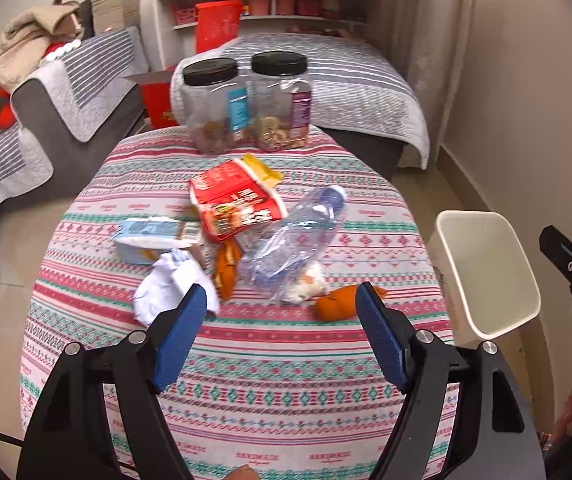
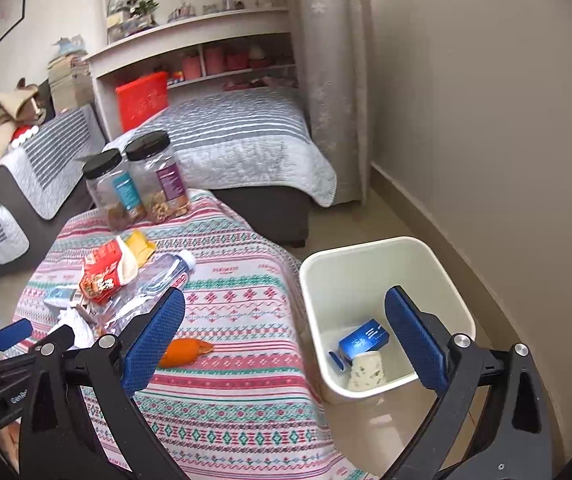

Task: Collect trash
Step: 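Move the left gripper back over the table to the crumpled paper, then grasp the crumpled paper with the left gripper while the right gripper grasps the plastic bottle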

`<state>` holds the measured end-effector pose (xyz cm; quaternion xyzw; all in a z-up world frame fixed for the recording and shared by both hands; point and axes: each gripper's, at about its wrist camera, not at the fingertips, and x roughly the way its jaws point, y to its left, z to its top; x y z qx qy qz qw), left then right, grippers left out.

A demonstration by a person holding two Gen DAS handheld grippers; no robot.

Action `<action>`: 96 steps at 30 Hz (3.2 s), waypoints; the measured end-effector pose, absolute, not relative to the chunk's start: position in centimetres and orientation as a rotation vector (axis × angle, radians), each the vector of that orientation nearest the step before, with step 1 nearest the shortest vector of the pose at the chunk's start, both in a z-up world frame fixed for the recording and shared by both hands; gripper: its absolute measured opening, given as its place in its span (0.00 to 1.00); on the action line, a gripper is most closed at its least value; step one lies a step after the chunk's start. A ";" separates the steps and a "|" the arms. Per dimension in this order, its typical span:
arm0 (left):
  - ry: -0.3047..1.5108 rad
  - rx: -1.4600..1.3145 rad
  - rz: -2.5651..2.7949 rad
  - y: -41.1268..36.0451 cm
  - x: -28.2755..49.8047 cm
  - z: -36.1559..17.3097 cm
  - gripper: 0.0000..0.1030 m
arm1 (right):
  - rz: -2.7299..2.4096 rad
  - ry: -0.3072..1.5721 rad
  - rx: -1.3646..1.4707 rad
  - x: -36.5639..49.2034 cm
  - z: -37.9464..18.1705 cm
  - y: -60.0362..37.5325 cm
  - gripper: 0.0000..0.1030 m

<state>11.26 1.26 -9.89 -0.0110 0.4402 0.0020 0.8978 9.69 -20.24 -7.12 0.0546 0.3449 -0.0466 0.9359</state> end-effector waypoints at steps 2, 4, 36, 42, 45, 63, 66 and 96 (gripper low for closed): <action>0.908 -0.026 0.019 2.2 10.9 -9.8 0.73 | -0.085 0.708 0.101 9.7 -7.3 -19.4 0.93; 0.907 -0.035 0.030 3.2 10.7 -9.8 0.73 | -0.080 0.708 0.092 9.8 -7.4 -18.7 0.93; 1.207 -0.480 0.059 15.0 16.6 -18.8 0.73 | -0.018 0.899 0.068 13.1 -11.9 -14.9 0.93; 1.224 -0.462 0.031 13.7 17.7 -19.5 0.73 | -0.009 0.923 0.083 13.5 -12.4 -14.7 0.93; 1.246 -0.477 0.028 13.3 18.4 -20.5 0.73 | -0.011 0.932 0.087 13.8 -12.7 -14.5 0.93; 1.043 -0.305 -0.034 12.5 13.0 -12.7 0.36 | 0.049 1.104 0.320 20.6 -16.8 -9.4 0.93; 1.018 -0.285 -0.034 12.6 12.9 -12.1 0.36 | 0.024 1.148 0.372 22.4 -18.4 -8.7 0.93; 0.914 -0.303 -0.002 13.4 13.2 -10.4 0.36 | 0.320 0.950 0.395 19.2 -13.3 -9.1 0.05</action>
